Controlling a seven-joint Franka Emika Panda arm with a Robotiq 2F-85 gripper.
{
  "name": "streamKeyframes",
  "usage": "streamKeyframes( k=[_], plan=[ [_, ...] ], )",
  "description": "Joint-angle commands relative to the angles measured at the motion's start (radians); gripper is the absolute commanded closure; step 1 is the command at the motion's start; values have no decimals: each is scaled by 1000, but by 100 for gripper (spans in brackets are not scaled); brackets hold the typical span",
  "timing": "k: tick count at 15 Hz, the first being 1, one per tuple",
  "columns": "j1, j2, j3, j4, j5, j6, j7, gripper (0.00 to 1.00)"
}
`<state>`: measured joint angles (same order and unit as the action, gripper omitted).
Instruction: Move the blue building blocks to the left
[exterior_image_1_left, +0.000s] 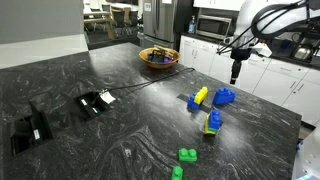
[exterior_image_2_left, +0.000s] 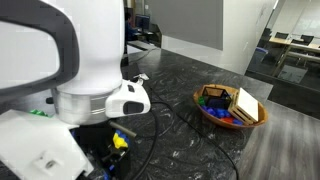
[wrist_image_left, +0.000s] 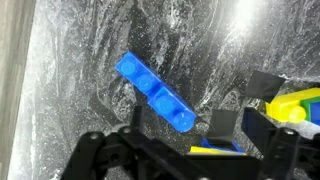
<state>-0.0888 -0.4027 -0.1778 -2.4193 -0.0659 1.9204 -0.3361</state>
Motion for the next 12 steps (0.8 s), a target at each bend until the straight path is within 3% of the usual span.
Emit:
streamKeyframes(
  k=[1, 4, 12],
  plan=[
    [0, 0, 0, 1, 0, -2, -1, 0],
    [9, -2, 6, -17, -11, 37, -18, 0],
    [76, 30, -13, -110, -59, 84, -399, 0]
  ],
)
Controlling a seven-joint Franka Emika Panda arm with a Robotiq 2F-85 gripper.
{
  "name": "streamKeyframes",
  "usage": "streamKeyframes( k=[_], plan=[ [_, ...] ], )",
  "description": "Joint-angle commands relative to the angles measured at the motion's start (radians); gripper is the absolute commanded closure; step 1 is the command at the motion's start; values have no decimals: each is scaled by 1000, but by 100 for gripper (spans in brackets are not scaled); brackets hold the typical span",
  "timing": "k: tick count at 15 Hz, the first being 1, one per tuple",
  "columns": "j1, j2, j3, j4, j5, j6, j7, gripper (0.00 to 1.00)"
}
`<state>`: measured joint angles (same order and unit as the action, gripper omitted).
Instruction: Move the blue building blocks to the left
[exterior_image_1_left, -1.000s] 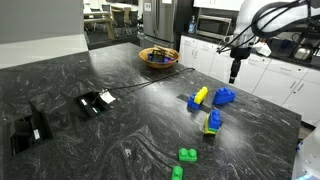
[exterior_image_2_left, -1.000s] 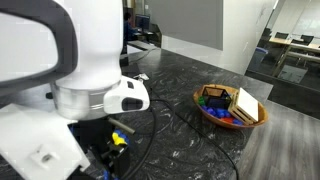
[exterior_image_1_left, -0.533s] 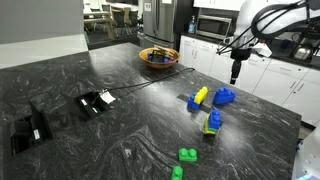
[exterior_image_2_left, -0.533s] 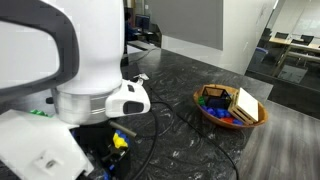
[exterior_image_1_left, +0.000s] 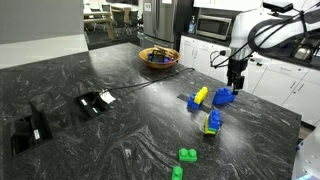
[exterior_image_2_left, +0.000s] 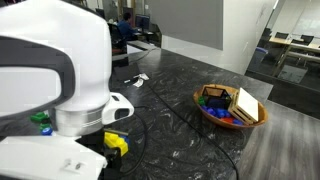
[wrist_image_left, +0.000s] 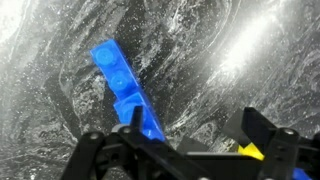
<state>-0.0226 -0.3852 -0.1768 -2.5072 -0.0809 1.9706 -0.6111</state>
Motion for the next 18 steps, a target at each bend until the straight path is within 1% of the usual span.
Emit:
streamKeyframes(
  k=[1, 2, 4, 8, 14, 18],
  plan=[
    [1, 27, -10, -27, -66, 53, -145, 0],
    [-4, 14, 0, -19, -29, 15, -86, 0],
    [-5, 23, 0, -21, -47, 32, -116, 0],
    [-5, 23, 0, -21, -49, 33, -124, 0],
    [-10, 38, -15, -8, -33, 83, -129, 0],
    [-8, 81, -39, 6, -31, 138, -172, 0]
  ],
)
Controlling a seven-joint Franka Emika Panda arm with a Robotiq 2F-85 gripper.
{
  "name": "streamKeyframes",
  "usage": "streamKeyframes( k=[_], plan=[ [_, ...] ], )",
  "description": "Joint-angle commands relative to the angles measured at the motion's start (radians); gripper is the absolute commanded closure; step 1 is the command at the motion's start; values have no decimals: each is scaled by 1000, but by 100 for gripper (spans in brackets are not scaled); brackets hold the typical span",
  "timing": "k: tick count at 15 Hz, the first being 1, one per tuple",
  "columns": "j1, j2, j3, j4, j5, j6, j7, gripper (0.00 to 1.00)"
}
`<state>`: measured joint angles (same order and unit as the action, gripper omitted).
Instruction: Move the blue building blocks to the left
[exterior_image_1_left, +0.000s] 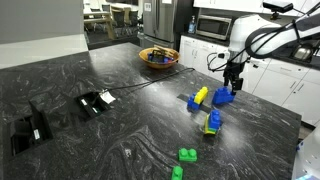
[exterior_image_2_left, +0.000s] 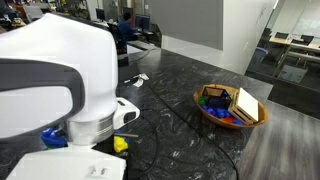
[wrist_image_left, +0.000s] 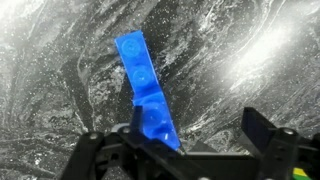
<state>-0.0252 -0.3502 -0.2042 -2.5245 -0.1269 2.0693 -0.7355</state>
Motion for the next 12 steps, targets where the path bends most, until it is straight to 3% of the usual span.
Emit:
streamKeyframes(
  k=[1, 7, 8, 9, 12],
  plan=[
    [-6, 60, -15, 27, 14, 53, -58, 0],
    [-13, 183, -17, 50, 40, 88, -160, 0],
    [-15, 201, -16, 53, 52, 92, -174, 6],
    [-18, 216, -14, 55, 69, 100, -189, 26],
    [-30, 236, -9, 70, 112, 107, -215, 48]
  ],
)
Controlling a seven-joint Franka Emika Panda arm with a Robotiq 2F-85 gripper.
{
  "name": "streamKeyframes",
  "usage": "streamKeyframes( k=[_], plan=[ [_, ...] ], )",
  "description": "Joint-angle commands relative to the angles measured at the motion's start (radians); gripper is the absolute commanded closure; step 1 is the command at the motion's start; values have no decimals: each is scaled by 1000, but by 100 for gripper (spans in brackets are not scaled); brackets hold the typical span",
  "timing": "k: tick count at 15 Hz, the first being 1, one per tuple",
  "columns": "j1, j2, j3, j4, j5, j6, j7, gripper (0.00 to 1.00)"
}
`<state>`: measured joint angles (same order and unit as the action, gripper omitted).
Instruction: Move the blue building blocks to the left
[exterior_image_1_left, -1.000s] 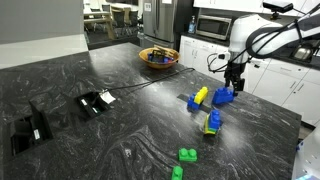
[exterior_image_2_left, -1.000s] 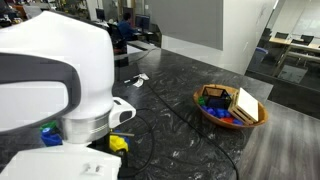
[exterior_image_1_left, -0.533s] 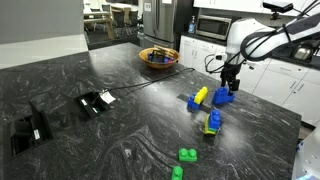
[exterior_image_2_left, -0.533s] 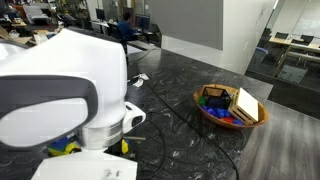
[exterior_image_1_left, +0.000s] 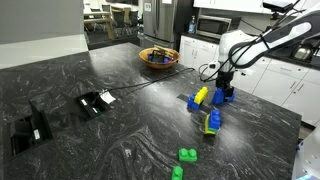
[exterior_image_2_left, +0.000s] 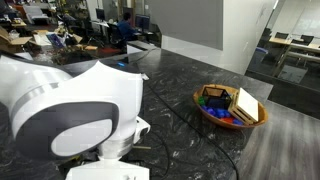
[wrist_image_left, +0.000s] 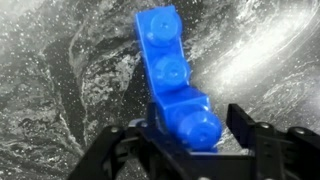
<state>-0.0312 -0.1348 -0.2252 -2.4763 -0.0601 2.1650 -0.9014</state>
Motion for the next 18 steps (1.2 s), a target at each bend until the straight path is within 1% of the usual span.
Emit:
streamKeyframes(
  k=[1, 2, 3, 6, 10, 13, 16, 18],
  plan=[
    [-26, 22, 13, 25, 55, 11, -57, 54],
    [-29, 20, 14, 28, 68, 12, -66, 62],
    [-32, 15, 14, 29, 74, 12, -69, 68],
    [-41, -18, 12, 32, 85, 15, -61, 90],
    [-52, -103, 19, 48, 51, 9, -11, 89],
    [-44, -172, 36, 89, 9, -16, 40, 89],
    [-7, -193, 78, 171, -26, -64, 58, 89],
    [33, -162, 117, 239, -53, -70, 46, 89]
  ],
)
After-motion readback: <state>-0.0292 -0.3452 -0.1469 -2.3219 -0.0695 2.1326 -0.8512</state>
